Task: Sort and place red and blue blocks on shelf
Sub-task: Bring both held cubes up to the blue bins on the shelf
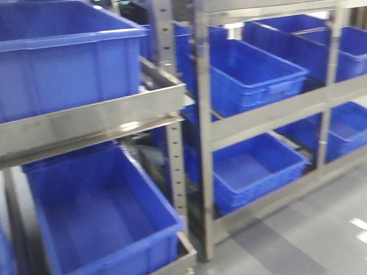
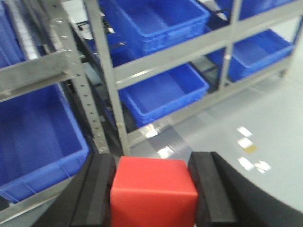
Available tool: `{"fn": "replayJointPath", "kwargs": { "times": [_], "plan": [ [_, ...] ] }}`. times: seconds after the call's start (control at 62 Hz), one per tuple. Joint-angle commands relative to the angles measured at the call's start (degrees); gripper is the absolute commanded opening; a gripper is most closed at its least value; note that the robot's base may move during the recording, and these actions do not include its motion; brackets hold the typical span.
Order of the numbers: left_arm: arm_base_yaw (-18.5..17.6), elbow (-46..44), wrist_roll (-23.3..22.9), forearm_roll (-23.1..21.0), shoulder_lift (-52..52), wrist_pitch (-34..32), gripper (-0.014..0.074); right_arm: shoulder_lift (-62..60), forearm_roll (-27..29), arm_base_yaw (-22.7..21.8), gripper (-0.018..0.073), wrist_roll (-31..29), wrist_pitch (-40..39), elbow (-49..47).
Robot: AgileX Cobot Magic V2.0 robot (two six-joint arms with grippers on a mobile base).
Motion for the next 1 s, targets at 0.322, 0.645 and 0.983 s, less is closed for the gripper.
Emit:
{"fn": "replayJointPath", "kwargs": {
  "times": [0.322,0.645,0.983],
  "plan": [
    [0.09,-1.93,-0.26,0.30,0.49,-4.24,0.0123,0.08,-0.60,-0.40,0.0054,-0.53,-5.16,-1.53],
    [0.09,-1.93,-0.26,0.30,0.49,-4.24,0.0123,0.08,-0.60,-0.40,0.0054,-0.53,-5.16,-1.53],
    [0.09,-1.93,-0.26,0.30,0.49,-4.24,0.0123,0.08,-0.60,-0.40,0.0054,-0.53,-5.16,-1.53]
  ]
}}
